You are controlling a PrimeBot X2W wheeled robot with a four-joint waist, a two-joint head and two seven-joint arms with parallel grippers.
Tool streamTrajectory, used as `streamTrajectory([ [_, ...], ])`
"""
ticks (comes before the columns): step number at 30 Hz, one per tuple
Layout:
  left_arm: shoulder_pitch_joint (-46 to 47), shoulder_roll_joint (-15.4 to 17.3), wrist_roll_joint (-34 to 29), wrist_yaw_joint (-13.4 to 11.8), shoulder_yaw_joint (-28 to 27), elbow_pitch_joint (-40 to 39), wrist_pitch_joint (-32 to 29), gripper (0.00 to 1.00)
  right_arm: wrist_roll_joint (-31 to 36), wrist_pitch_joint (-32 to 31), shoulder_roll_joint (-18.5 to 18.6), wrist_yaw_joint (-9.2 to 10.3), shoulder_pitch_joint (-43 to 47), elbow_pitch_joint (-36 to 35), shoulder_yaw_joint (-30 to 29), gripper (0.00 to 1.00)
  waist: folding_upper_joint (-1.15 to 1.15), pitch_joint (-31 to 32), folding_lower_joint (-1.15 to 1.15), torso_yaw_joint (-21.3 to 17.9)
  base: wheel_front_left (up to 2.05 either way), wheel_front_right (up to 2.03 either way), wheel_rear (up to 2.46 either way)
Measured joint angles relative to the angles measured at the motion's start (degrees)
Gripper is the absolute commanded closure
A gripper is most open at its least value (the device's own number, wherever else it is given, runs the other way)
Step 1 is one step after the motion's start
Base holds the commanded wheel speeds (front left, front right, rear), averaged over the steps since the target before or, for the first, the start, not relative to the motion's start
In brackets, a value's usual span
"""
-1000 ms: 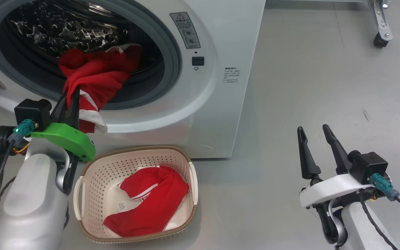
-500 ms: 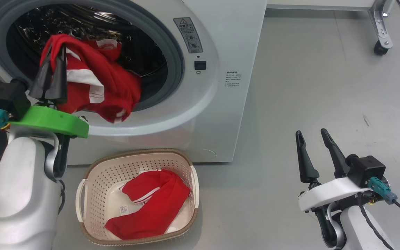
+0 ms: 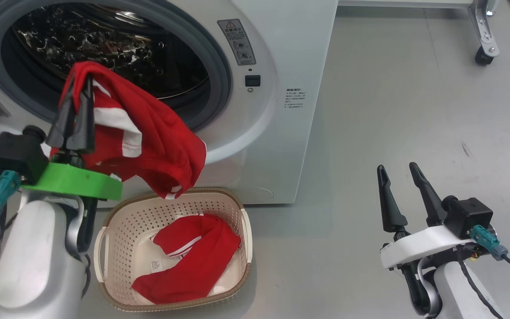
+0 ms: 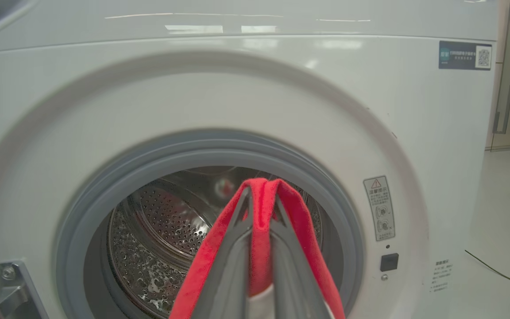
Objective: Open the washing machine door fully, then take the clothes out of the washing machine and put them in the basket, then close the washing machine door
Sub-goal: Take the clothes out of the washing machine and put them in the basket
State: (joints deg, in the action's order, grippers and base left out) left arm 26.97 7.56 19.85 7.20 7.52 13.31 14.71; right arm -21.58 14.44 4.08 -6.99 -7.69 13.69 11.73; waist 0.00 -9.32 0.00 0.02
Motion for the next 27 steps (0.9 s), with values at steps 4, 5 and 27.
streamTrajectory([
  [4, -2.86, -0.08, 0.14, 0.01, 2.04, 0.69, -0.36, 1.0, 0.0, 0.0, -0.01, 0.0, 0.0, -0.4, -0.04, 0.0, 0.0, -0.79, 0.0, -0.04, 0.0, 0.0, 0.0],
  [5, -3.24, -0.09, 0.18, 0.01, 2.45, 0.71, -0.62, 1.0, 0.0, 0.0, 0.0, 0.0, -0.01, -0.51, -0.04, 0.0, 0.0, -1.05, 0.0, -0.04, 0.0, 0.0, 0.0],
  [27, -8.14, 2.31, 0.24, 0.12, 6.89, 9.09, -8.88, 1.0, 0.01, 0.0, -0.11, 0.0, -2.84, -2.33, 1.13, 0.0, 0.0, -9.9, 0.0, -1.5, 0.0, 0.0, 0.0],
])
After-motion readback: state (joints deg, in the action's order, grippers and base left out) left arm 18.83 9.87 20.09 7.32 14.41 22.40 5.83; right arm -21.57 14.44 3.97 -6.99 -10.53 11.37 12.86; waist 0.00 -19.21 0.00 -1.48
